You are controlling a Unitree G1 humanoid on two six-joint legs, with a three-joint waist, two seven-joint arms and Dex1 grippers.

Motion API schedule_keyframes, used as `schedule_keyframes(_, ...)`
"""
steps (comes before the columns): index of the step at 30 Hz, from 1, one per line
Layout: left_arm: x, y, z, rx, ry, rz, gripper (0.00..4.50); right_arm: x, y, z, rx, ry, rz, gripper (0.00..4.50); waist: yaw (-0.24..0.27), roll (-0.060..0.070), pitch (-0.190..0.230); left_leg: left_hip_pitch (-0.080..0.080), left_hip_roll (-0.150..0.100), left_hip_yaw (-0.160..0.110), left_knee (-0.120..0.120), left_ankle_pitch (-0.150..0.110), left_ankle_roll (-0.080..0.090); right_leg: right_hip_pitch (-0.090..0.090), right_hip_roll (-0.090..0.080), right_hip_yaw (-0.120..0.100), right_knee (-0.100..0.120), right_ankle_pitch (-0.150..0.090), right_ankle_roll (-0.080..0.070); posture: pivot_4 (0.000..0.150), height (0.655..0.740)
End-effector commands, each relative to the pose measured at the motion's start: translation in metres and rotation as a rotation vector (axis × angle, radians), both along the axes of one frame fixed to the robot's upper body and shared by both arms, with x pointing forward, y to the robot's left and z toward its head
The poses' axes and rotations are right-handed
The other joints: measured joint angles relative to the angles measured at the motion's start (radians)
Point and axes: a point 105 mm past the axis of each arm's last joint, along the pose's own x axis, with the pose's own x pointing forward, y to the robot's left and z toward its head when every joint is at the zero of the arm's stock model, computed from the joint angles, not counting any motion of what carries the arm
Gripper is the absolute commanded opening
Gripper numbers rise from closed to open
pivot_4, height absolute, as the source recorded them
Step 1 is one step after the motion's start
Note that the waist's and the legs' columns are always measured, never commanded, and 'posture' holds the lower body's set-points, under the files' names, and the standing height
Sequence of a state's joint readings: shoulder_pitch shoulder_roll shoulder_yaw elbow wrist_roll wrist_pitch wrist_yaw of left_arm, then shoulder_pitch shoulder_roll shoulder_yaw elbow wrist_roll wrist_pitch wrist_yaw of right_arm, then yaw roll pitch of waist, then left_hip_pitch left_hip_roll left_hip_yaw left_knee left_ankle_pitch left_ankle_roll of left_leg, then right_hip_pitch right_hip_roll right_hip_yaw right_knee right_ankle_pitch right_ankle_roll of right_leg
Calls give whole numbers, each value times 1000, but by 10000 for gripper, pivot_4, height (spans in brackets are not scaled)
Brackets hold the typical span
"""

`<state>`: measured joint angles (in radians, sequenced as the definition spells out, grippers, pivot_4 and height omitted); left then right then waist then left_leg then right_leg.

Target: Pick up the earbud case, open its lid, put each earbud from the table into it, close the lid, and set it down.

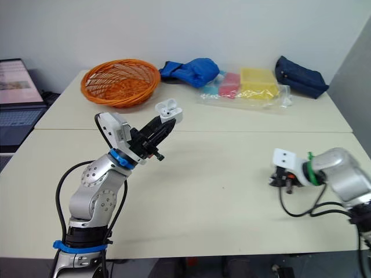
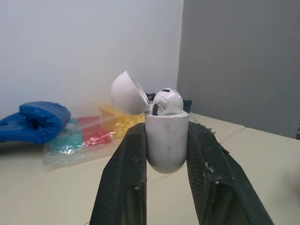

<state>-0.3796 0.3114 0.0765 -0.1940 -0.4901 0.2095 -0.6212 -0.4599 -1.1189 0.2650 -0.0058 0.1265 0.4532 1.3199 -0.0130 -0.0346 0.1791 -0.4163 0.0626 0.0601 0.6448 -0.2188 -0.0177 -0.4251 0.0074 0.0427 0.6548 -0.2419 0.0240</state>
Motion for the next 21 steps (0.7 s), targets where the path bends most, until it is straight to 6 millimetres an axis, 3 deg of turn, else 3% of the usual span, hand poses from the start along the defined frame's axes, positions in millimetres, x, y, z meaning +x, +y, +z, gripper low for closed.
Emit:
schedule_keyframes(1,-8,-2,12,-8,-64,-5,7869,-22,-28,8,-72,110,6,3898,-3,0,0,1,0,-1,0,0,0,0,0,-1,1,0,0,1500,7400)
schedule_keyframes(7,-11,0,8,-5,-51,9,7869,-22,-87,-22,-266,134,-31,3898,-17,0,0,6,0,0,1,0,0,2,1,-1,6,0,-4,1500,7400)
schedule_keyframes(21,-17,-1,11,-15,-41,4,7869,-16,-110,-34,-348,132,-60,3898,-19,-2,0,17,-1,3,2,0,-1,13,-1,3,5,0,-6,1500,7400)
